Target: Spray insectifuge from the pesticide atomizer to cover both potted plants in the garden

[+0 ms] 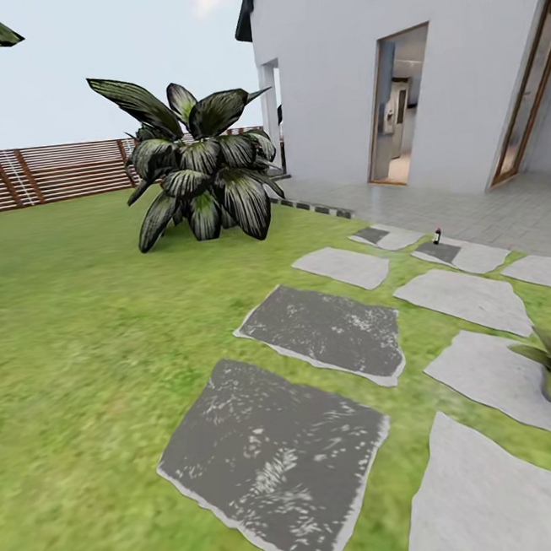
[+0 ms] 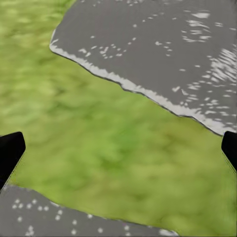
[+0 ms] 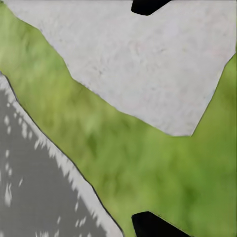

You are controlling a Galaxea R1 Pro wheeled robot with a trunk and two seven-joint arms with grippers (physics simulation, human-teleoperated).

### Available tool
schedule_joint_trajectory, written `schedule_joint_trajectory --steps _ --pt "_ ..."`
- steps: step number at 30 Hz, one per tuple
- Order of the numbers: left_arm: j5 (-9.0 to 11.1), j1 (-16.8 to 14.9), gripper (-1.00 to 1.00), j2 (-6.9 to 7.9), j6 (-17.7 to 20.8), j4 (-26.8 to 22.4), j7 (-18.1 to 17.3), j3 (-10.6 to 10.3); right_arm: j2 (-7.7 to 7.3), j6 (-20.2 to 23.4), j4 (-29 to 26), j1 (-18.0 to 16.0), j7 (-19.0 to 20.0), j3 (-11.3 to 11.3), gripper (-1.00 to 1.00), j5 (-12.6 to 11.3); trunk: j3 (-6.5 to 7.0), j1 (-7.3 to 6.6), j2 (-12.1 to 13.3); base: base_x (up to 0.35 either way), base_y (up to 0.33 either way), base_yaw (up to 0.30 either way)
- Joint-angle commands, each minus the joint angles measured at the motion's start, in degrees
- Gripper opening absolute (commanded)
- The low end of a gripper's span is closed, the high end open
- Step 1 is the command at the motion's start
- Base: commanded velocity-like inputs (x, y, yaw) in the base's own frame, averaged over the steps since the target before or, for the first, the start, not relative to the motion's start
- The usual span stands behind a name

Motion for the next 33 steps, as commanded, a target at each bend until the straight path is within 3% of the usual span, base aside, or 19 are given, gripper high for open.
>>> schedule_joint_trajectory --steps 1,33 --pt "0.01 -0.04 1.0 -0.02 -0.11 0.05 -0.57 0.48 0.03 -0.15 0.03 -0.04 -0.2 -0.18 1.0 0.6 -0.05 0.02 -0.02 0.339 0.0 0.0" --pt "0.04 -0.04 1.0 -0.02 -0.11 0.05 -0.57 0.48 0.03 -0.15 0.05 -0.03 -0.2 -0.18 1.0 0.6 -0.05 0.02 -0.02 0.339 0.0 0.0"
